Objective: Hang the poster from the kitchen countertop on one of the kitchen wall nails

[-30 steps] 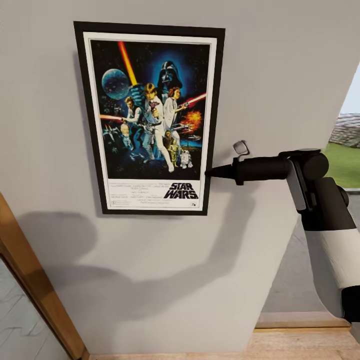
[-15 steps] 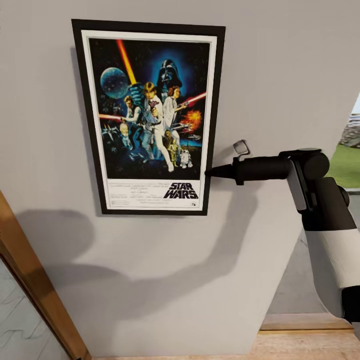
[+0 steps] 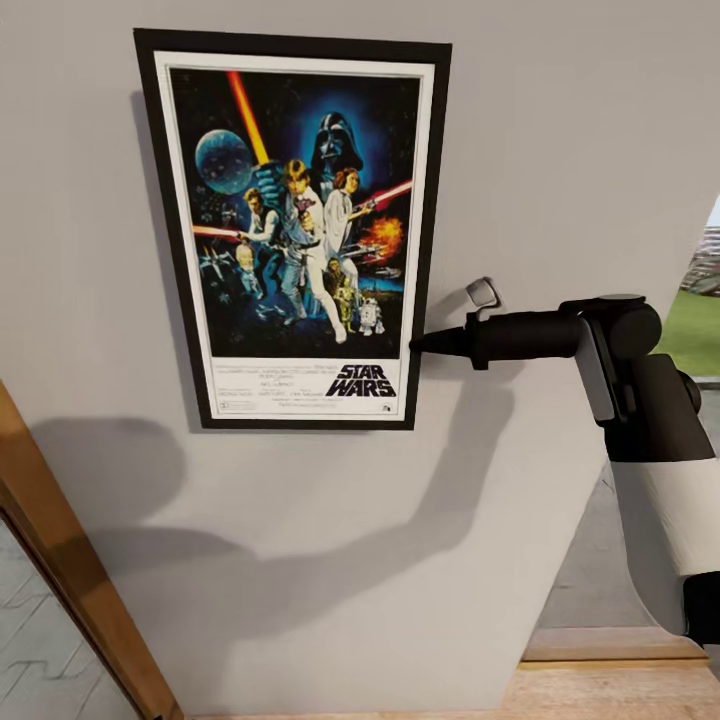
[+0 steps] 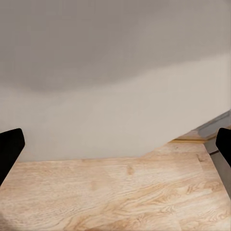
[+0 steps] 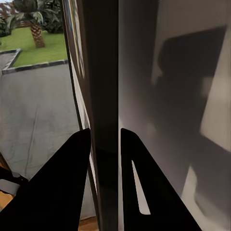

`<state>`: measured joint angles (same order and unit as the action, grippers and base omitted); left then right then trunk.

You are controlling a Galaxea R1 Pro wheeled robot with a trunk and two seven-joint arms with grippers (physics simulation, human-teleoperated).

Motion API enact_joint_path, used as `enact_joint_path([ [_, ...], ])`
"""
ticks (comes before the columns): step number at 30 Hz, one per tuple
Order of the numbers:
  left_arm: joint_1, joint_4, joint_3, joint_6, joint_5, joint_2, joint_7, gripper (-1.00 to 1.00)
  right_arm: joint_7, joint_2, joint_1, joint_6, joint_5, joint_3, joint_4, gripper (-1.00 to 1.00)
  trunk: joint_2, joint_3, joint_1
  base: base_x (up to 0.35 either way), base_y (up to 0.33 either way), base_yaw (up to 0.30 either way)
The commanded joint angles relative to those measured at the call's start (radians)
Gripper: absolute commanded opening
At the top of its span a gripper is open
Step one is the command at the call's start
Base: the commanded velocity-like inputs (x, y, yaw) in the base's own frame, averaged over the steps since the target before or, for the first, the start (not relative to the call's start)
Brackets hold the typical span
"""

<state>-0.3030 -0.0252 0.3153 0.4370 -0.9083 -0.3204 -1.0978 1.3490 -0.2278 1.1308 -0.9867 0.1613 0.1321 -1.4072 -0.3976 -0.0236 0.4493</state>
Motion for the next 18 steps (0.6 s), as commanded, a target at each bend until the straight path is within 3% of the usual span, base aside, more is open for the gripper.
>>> enact_joint_path([
  [1, -0.001, 0.000, 0.008, 0.005, -0.008, 0.000, -0.002, 1.00, 0.001, -0.001, 0.001, -0.007, 0.005, 0.001, 0.000, -1.00, -0.002, -0.002, 0.001, 0.000, 0.000, 0.000],
  [18, -0.001, 0.000, 0.008, 0.005, -0.008, 0.000, -0.002, 1.00, 0.001, -0.001, 0.001, -0.007, 0.026, 0.001, -0.001, -1.00, -0.002, -0.002, 0.001, 0.000, 0.037, 0.000],
])
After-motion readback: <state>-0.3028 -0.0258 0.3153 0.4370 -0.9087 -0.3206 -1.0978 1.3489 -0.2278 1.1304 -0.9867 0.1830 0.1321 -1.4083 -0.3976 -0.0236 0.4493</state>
